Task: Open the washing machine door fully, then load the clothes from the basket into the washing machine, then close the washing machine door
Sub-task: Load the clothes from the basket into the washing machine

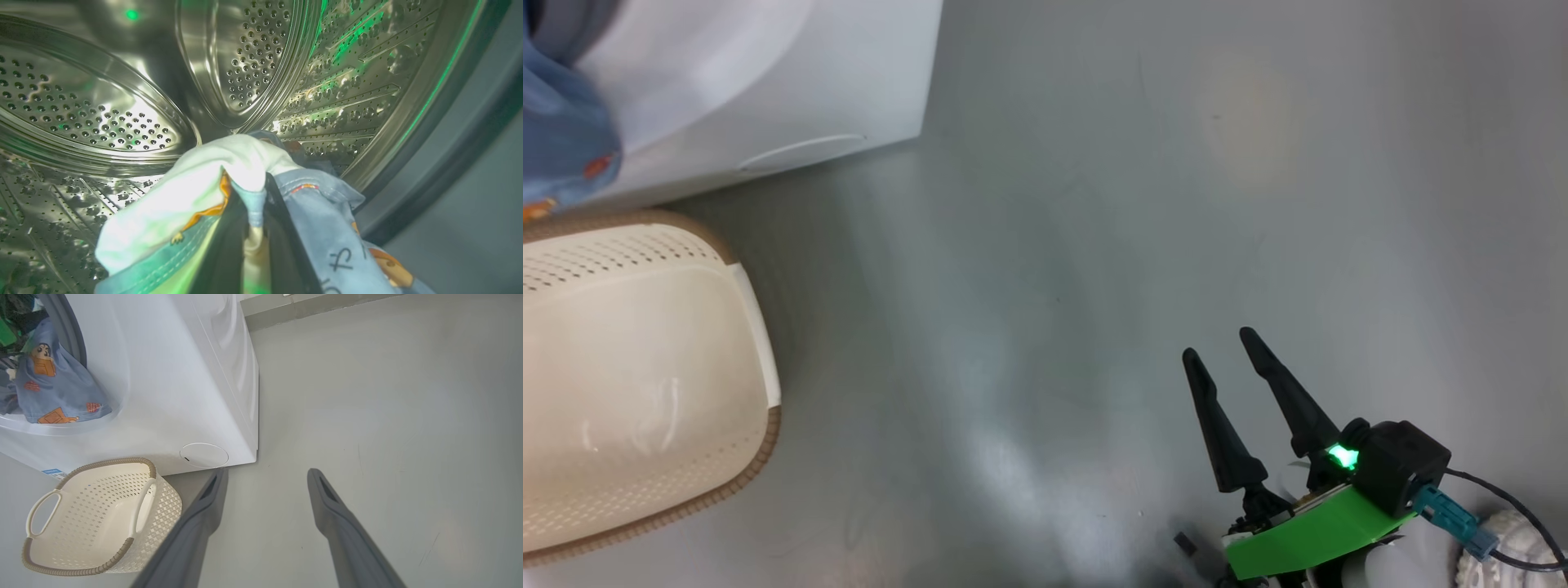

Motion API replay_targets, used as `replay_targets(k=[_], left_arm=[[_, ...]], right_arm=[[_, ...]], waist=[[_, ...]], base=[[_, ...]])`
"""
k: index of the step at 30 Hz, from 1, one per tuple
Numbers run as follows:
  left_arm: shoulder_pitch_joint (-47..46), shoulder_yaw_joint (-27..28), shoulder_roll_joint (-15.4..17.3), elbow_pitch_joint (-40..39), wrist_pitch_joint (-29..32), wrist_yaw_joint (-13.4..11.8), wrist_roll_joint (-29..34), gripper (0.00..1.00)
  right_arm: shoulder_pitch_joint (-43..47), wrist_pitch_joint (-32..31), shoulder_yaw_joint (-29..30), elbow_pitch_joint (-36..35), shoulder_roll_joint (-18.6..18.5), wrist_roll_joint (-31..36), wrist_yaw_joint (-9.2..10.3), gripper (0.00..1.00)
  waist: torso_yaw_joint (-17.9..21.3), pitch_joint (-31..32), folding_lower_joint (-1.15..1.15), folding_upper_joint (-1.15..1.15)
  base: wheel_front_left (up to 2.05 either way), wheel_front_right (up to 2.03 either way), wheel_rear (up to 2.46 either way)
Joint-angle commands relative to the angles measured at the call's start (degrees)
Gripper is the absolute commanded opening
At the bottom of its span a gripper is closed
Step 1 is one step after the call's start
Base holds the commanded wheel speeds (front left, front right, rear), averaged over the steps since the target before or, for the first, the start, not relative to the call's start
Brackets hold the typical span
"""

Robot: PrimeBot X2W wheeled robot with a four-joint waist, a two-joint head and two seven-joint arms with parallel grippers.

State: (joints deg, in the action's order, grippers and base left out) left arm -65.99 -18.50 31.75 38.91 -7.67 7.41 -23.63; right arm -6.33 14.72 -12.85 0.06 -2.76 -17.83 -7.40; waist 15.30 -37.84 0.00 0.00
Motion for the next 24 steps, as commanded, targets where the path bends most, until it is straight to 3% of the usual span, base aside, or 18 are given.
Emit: replay_targets(k=[1,16,24], left_arm=[[-2.24,0.93,3.63,-0.77,-1.12,0.07,-0.65,0.0],[-10.82,2.74,6.39,2.58,-7.02,-0.28,0.55,0.0],[-11.9,6.57,7.93,-4.47,-7.3,-1.41,4.14,0.0]], right_arm=[[0.02,0.28,-1.94,-1.3,-0.11,-0.57,-0.09,1.0],[-0.02,0.28,-4.39,-0.81,-0.11,-1.87,-0.09,1.0],[0.29,0.28,-4.92,-1.08,-0.11,-2.6,-0.09,1.0]], waist=[[0.7,-1.52,0.0,0.0],[2.45,-2.39,0.0,0.0],[3.62,-3.28,0.0,0.0]], base=[[0.0,0.0,0.0],[0.0,0.0,0.0],[0.0,0.0,0.0]])
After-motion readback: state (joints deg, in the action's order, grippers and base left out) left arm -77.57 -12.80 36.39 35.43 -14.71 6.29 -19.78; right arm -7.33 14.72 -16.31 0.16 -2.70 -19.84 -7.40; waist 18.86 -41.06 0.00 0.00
